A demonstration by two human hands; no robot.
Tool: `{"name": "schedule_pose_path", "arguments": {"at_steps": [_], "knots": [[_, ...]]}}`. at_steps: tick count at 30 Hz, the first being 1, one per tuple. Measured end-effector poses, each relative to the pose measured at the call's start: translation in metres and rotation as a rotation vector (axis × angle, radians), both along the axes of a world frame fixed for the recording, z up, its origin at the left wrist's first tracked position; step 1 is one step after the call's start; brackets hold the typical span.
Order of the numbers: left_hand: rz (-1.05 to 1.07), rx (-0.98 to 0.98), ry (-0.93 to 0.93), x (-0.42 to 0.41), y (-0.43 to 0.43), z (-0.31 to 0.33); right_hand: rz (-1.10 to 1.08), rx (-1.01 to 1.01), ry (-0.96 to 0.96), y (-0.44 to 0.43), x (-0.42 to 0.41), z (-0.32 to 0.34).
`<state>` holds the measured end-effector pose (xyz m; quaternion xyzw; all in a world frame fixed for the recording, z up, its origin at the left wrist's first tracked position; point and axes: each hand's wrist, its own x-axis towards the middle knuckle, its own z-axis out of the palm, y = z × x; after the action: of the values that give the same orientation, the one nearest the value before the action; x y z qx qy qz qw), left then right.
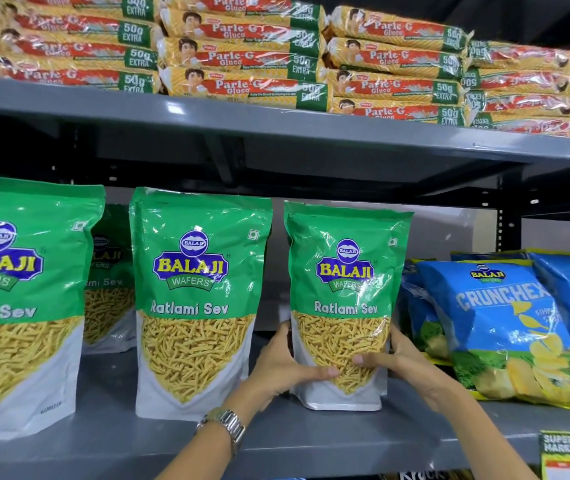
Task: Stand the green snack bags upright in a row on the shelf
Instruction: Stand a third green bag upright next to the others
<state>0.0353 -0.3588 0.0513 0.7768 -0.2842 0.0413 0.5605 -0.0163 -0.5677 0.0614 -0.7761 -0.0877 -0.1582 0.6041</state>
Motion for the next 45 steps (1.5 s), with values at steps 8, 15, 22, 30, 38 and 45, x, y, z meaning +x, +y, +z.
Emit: {"name": "schedule_pose_path", "arguments": {"at_steps": [8,15,22,30,38,45], "knots": [[0.053,0.069,-0.033,-0.016,0.003,-0.002,-0.001,-0.018,0.020,-0.006,-0.016,-0.006],[0.059,0.107,-0.030,-0.029,0.004,-0.004,0.007,-0.032,0.018,-0.008,-0.032,-0.005],[0.050,0.108,-0.042,-0.035,0.004,-0.004,-0.006,-0.032,0.001,-0.007,-0.036,-0.006],[0.045,0.102,-0.032,-0.036,0.002,-0.006,-0.030,0.019,-0.031,-0.003,-0.036,-0.012],[0.034,0.059,-0.107,-0.037,0.000,-0.009,-0.037,0.108,-0.090,0.002,-0.038,-0.021],[0.110,-0.262,-0.357,-0.071,0.035,-0.017,-0.515,0.197,-0.476,0.034,-0.061,-0.035]]}}
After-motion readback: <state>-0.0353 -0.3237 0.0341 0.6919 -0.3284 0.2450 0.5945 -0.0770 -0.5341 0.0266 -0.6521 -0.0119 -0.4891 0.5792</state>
